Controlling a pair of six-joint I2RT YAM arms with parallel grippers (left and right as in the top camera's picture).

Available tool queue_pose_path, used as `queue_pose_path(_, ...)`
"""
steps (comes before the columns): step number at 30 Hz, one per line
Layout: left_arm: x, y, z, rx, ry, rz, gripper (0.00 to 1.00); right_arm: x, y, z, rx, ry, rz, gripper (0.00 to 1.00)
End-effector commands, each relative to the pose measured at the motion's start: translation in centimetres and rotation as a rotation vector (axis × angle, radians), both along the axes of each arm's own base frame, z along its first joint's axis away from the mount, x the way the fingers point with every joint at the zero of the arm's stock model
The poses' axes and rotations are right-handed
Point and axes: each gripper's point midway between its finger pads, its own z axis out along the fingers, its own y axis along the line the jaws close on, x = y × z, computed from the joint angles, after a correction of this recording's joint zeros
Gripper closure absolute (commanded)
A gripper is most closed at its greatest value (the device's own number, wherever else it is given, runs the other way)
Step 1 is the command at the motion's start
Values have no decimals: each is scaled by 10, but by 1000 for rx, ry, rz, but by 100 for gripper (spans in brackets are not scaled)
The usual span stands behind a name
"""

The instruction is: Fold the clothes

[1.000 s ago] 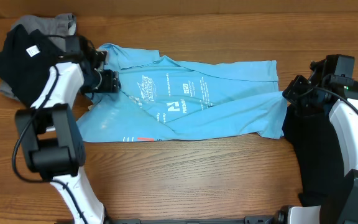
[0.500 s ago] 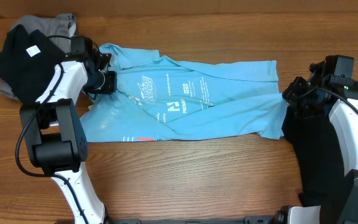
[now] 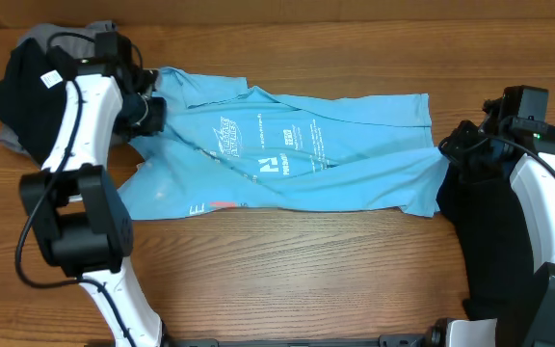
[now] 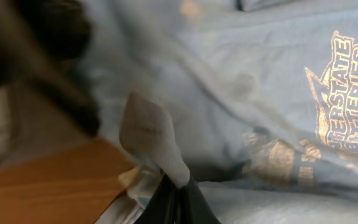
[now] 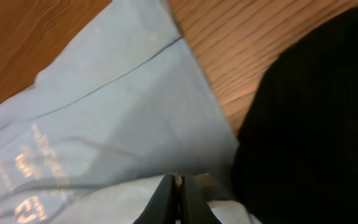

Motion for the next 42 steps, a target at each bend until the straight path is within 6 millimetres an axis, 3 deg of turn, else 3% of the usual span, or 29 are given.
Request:
queue_pose_path(1, 0, 25, 52, 60, -103, 77, 96, 8, -28, 9, -136, -29, -60, 96)
queue_pose_path(5, -12, 34, 65, 61, -102, 101, 96, 20, -30, 17, -154, -88, -42, 96)
queue_pose_path(10, -22, 33, 63, 58, -63, 91, 95, 30, -25, 21, -129, -136, -24, 96)
queue_pose_path(12, -22, 30, 62, 56, -57, 85, 89, 33, -26, 22, -131, -147, -25, 93)
queue_pose_path(13, -23, 29, 62, 55, -55, 81, 82, 34, -26, 22, -133, -151, -25, 84)
queue_pose_path(14, -23, 28, 62, 55, -55, 79, 64, 35, -27, 23, -134, -156, -25, 55)
queue_pose_path(15, -23, 27, 62, 54, -52, 77, 51, 36, -27, 23, -134, -157, -26, 17)
queue_pose_path(16, -24, 26, 62, 54, -48, 76, 48, 35, -27, 23, -134, -155, -25, 6)
queue_pose_path(18, -27, 27, 61, 58, -38, 77, 41, 32, -30, 21, -140, -139, -35, 4)
queue_pose_path(21, -35, 30, 60, 70, -2, 83, 42, 19, -33, 13, -132, -77, -52, 4)
queue_pose_path(26, -63, 27, 56, 50, 112, 123, 44, -21, -26, -10, -73, 103, -92, 9)
queue_pose_path(30, -87, 24, 49, 42, 215, 197, 42, -45, -6, -37, 27, 183, -71, 24)
queue_pose_path(34, -112, 26, 26, 57, 318, 255, 42, -57, 13, -60, 118, 198, -43, 42)
queue_pose_path(37, -134, 30, 3, 81, 396, 285, 41, -69, 16, -75, 132, 227, -66, 42)
queue_pose_path(38, -141, 32, -6, 86, 420, 294, 41, -73, 17, -80, 139, 241, -78, 39)
queue_pose_path(39, -149, 34, -16, 88, 441, 301, 41, -76, 18, -84, 141, 249, -88, 28)
queue_pose_path(40, -154, 34, -24, 85, 456, 306, 41, -78, 17, -87, 139, 250, -93, 23)
queue_pose_path(42, -164, 37, -42, 81, 470, 322, 40, -77, 17, -92, 139, 237, -106, 23)
